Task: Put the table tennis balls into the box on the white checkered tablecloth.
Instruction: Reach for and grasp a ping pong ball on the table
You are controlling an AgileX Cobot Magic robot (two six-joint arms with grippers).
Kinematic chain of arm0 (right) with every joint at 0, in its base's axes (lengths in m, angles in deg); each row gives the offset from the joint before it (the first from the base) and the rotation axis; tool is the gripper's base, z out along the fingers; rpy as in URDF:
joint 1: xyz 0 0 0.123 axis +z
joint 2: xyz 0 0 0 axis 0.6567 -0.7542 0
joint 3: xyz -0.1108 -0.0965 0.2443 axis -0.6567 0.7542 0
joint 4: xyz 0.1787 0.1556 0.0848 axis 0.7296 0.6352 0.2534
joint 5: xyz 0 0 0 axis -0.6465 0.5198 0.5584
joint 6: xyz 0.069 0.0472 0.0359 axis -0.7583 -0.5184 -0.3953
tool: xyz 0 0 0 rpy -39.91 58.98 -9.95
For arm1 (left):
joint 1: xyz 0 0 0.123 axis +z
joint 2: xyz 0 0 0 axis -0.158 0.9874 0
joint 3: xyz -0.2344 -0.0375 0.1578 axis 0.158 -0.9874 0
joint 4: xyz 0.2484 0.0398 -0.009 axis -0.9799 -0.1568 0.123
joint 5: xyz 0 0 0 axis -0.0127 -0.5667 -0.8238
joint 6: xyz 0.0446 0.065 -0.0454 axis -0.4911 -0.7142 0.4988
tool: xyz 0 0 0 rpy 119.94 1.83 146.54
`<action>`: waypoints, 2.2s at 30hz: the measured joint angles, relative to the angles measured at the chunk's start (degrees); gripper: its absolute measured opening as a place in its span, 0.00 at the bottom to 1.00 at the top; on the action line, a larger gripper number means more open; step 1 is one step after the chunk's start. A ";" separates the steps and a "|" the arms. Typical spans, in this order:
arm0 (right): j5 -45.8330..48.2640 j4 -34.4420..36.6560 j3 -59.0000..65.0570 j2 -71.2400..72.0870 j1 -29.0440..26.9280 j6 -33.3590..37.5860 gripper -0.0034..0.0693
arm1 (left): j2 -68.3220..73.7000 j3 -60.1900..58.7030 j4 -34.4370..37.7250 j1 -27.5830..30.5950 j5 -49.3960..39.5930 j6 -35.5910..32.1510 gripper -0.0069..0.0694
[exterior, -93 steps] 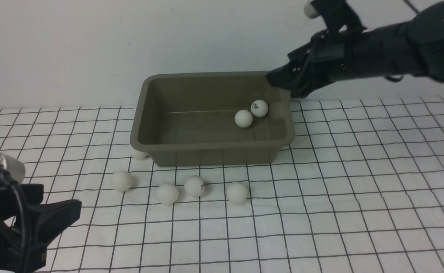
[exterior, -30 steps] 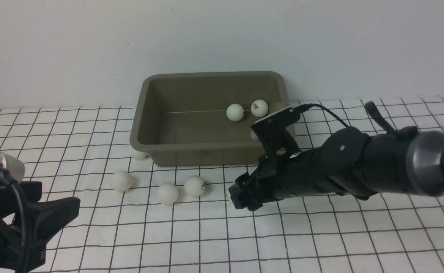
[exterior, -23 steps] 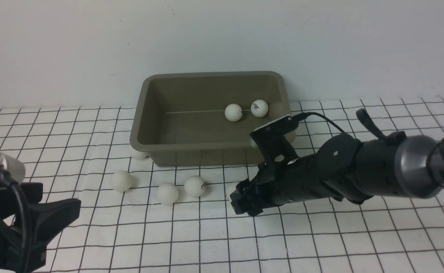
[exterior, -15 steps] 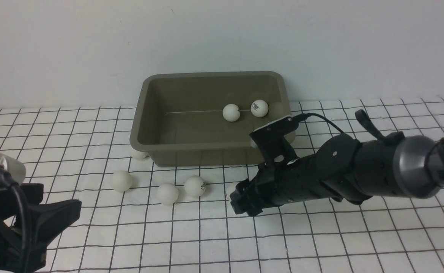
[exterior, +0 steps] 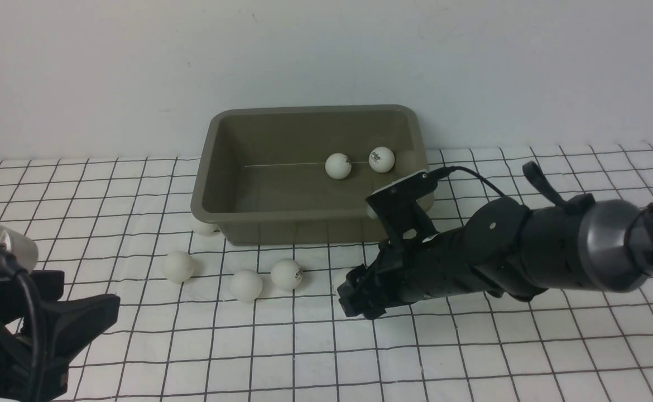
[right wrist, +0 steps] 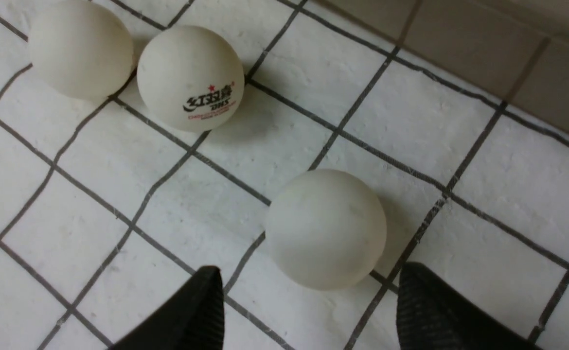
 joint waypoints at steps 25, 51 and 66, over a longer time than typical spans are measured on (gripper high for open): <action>0.34 2.24 -4.48 -1.44 0.00 3.97 0.64 | 0.00 0.00 0.00 0.00 0.00 0.00 0.68; -1.42 4.40 -4.61 -4.82 0.00 5.99 0.64 | 0.00 0.00 0.00 0.00 0.00 0.00 0.68; -0.75 7.08 -7.40 -5.76 0.00 8.80 0.64 | 0.00 0.00 0.00 0.00 0.00 0.04 0.68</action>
